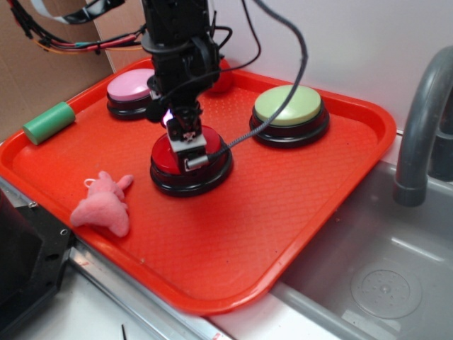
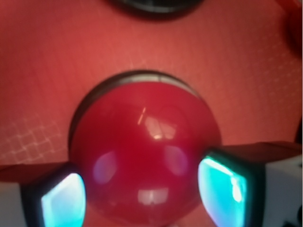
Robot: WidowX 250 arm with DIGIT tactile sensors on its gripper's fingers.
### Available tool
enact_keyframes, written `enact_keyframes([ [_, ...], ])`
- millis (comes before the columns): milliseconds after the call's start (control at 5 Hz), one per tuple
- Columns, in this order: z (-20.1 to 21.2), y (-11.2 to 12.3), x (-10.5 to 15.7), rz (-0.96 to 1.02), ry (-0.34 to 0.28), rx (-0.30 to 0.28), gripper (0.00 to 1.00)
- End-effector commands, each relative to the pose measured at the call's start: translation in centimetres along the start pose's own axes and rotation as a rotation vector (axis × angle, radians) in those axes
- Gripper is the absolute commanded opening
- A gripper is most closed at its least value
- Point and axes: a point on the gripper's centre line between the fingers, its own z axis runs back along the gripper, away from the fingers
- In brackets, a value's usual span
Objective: Push the red button.
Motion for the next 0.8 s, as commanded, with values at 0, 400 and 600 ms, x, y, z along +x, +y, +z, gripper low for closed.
enact_keyframes([
  [0, 5.3, -0.4, 0.5, 0.032, -0.139, -0.018, 1.0],
  [400, 5.8, -0.2, 0.8, 0.076, -0.15, -0.035, 1.0],
  [600, 6.5, -0.2, 0.9, 0.081, -0.152, -0.034, 1.0],
])
